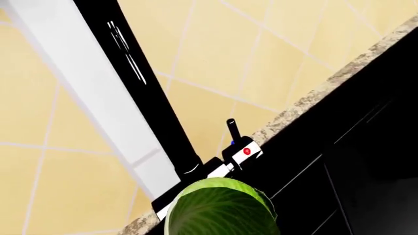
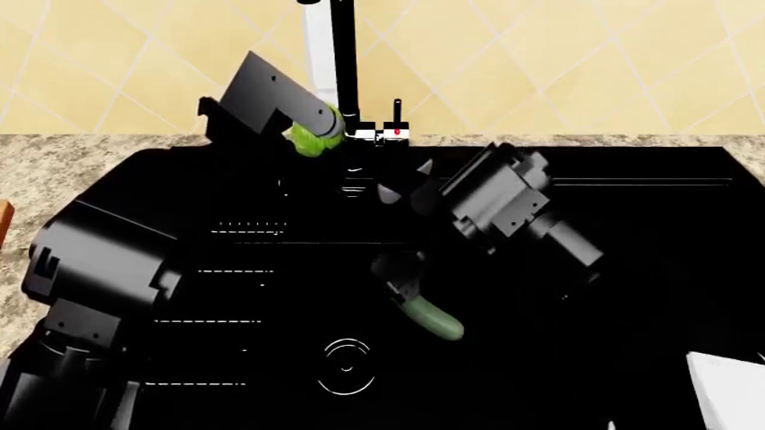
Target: Pick the vegetables from the sink and place them on the cutting board.
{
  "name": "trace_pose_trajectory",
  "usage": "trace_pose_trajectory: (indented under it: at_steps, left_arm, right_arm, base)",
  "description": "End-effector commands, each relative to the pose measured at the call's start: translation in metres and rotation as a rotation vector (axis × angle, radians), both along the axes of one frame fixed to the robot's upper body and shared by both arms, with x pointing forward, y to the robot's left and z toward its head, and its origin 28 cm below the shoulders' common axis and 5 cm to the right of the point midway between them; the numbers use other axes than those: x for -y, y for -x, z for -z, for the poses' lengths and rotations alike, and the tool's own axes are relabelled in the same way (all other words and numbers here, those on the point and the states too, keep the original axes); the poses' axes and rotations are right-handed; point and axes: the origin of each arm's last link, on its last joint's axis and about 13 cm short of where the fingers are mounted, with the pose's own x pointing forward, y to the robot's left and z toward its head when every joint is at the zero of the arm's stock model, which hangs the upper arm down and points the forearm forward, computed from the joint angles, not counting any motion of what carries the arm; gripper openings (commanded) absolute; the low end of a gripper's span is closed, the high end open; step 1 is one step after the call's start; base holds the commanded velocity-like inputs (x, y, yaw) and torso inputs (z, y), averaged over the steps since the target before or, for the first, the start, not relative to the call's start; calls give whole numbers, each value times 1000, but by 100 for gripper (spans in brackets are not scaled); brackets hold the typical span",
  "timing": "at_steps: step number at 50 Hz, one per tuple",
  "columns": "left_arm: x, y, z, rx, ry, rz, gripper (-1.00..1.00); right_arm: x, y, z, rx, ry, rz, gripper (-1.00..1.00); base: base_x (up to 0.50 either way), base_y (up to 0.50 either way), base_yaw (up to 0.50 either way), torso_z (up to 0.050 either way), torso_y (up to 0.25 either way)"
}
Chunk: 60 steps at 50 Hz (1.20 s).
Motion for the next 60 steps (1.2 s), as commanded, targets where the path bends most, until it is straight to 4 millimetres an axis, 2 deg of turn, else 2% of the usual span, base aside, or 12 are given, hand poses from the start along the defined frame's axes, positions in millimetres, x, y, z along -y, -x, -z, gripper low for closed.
trace_pose_trajectory:
  at_steps: [1, 26, 33, 60]
  left_arm:
    - [1, 0, -2, 5, 15, -9, -100]
    - [-1, 3, -5, 13, 19, -11, -100]
    - [-1, 3, -5, 12, 22, -14, -100]
    - [-2, 4, -4, 13, 26, -16, -100]
  right_arm:
    - [-2, 4, 9, -43, 9, 12, 100]
    - [15, 0, 21, -33, -36, 118, 100]
    - [12, 3, 34, -65, -46, 94, 100]
    - [7, 11, 53, -155, 27, 16, 100]
  base:
    - [0, 0, 0, 0, 0]
    - [0, 0, 0, 0, 0]
    - [0, 0, 0, 0, 0]
    - [0, 0, 0, 0, 0]
